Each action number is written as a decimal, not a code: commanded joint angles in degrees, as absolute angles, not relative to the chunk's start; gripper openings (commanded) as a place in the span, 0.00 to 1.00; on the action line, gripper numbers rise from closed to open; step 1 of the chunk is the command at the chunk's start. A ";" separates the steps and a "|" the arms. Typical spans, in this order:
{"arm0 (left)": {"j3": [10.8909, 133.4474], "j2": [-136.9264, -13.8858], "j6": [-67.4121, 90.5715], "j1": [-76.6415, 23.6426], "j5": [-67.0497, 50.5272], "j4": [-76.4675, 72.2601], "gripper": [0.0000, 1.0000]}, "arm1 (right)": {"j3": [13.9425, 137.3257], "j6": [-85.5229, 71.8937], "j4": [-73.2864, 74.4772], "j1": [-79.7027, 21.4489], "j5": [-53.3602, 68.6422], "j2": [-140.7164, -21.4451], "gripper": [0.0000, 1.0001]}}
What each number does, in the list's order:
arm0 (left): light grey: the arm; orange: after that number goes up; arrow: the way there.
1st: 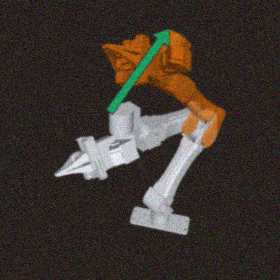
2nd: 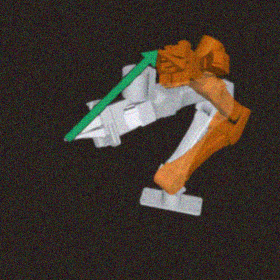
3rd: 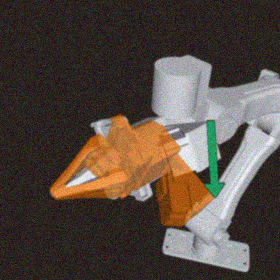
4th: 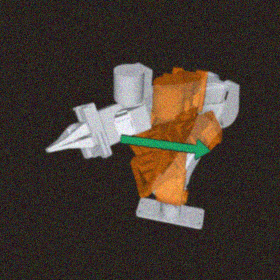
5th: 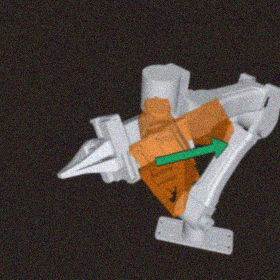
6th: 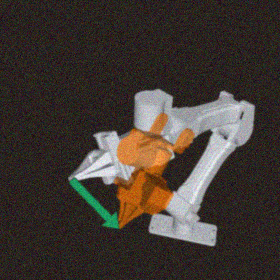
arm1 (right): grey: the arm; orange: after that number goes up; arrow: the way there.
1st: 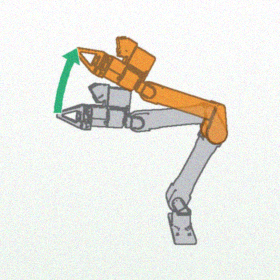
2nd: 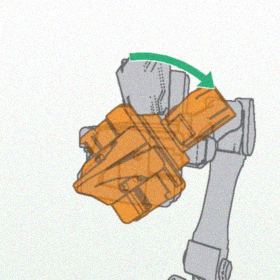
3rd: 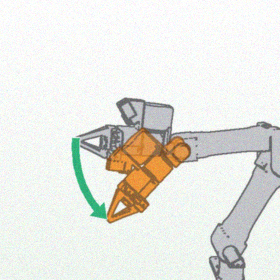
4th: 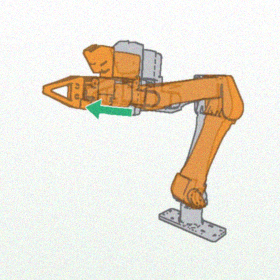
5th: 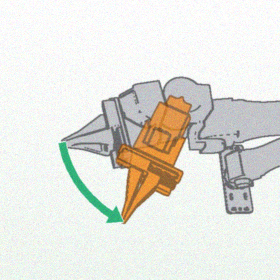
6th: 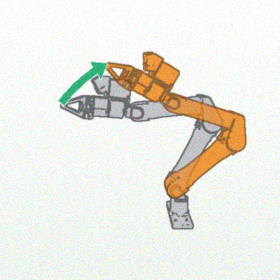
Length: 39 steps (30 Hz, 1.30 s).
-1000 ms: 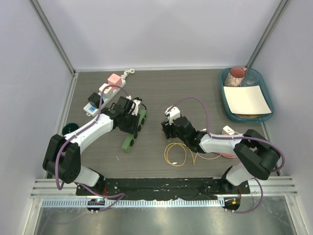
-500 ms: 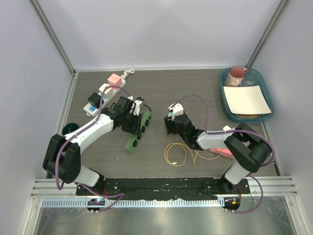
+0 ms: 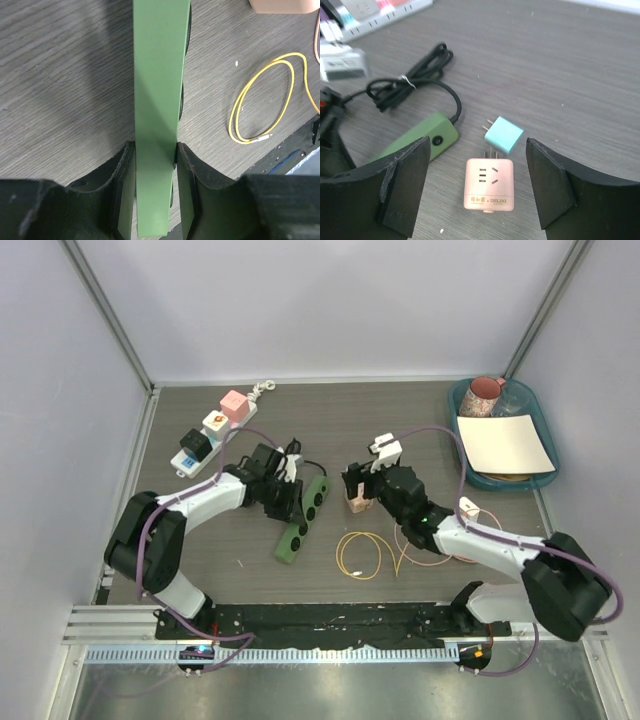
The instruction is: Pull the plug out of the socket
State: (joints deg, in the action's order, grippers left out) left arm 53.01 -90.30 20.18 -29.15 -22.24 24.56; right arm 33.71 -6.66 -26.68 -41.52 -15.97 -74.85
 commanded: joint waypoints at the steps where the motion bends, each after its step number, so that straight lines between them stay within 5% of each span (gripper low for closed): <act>1: 55.46 -91.32 19.07 -29.18 -18.11 26.36 0.14 | 32.34 -7.29 -24.00 -41.57 -16.35 -67.69 0.82; 4: 55.99 -91.32 19.07 -28.83 -13.72 27.59 0.24 | 33.92 -8.96 -19.44 -41.66 -17.66 -64.78 0.81; 9: 57.04 -90.53 19.69 -27.60 -10.20 29.61 0.55 | 41.55 -18.62 -1.64 -41.83 -22.58 -63.72 0.79; 15: 62.57 -83.52 16.79 -27.25 -9.15 34.54 0.71 | 51.93 -29.94 21.42 -41.66 -29.42 -64.42 0.78; 17: 64.50 -81.22 16.96 -27.33 -7.57 34.72 0.90 | 55.17 -32.94 28.34 -41.57 -31.89 -63.81 0.77; 22: 68.55 -78.66 17.93 -27.25 -7.12 37.00 1.00 | 59.50 -46.89 41.55 -41.57 -45.23 -61.26 0.73; 29: 63.48 -77.71 18.54 -27.16 -8.81 33.25 1.00 | 61.79 -58.25 58.60 -37.20 -52.81 -62.93 0.71; 39: 57.92 -68.03 18.99 -27.25 -5.45 27.95 1.00 | 58.45 -60.20 63.80 -21.54 -50.01 -63.71 0.65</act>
